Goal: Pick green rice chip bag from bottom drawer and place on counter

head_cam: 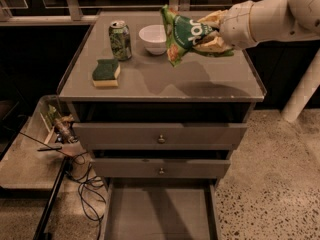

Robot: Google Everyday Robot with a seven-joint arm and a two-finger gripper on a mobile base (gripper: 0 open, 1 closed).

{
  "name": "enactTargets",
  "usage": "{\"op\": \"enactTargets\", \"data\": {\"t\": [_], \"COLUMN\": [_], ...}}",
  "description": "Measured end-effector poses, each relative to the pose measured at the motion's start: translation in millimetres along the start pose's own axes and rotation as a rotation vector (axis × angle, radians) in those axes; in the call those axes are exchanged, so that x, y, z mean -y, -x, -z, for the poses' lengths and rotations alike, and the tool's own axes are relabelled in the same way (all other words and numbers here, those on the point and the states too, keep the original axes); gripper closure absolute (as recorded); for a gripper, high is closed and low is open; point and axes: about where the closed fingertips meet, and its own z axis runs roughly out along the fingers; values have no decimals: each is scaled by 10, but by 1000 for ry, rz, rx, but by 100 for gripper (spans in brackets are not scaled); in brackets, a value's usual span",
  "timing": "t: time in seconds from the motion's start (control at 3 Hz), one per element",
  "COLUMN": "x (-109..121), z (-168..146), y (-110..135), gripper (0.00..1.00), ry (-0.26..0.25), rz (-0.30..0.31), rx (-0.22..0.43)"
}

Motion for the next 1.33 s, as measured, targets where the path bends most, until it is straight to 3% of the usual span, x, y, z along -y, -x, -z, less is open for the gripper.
{"op": "enactTargets", "data": {"t": [0.67, 1.0, 1.33], "x": [341, 378, 276], "z": [-163, -189, -256], "y": [-572, -799, -945], "gripper": [100, 100, 100], "ry": [-26, -23, 7], "rz": [-63, -93, -133], "rx": [-152, -180, -155]}}
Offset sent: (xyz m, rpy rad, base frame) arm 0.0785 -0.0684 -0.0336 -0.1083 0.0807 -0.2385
